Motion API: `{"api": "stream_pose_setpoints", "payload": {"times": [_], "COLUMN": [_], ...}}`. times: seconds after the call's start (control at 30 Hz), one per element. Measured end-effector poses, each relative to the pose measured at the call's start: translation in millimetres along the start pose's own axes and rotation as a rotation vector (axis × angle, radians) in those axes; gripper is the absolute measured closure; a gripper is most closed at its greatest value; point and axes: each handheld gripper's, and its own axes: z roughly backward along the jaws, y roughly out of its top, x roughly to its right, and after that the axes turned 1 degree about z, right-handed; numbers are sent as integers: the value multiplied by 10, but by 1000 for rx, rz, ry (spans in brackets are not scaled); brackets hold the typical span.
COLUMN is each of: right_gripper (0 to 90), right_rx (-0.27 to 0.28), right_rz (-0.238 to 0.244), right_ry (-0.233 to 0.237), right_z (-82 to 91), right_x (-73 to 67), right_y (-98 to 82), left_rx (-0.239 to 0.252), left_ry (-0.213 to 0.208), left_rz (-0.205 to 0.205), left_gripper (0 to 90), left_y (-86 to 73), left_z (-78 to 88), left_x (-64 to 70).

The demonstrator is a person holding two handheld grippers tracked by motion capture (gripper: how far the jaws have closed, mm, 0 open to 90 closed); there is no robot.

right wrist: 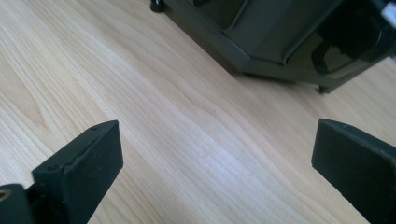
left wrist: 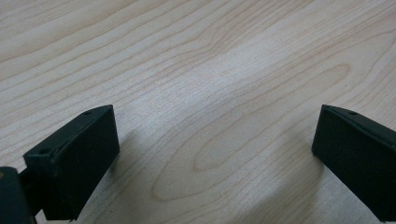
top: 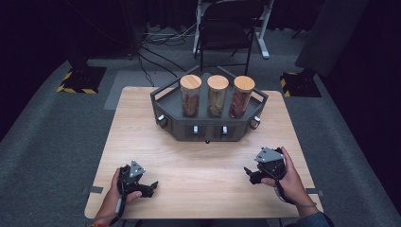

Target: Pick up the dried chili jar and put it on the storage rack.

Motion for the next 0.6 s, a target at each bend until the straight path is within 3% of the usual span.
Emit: {"api": "stream_pose_setpoints", "payload": {"times": [0.6], "right_gripper": [19], "right_rx": [-27], "right_rz": [-23], "right_ry": [21], "right_z": [-154], "right_x": [-48], "right_y": [-350], "left_rx": [0], "left_ry": [0], "left_rz": [1], "left_gripper": [6], "left_y": [0], "left_z": [0], "left_x": [0]}}
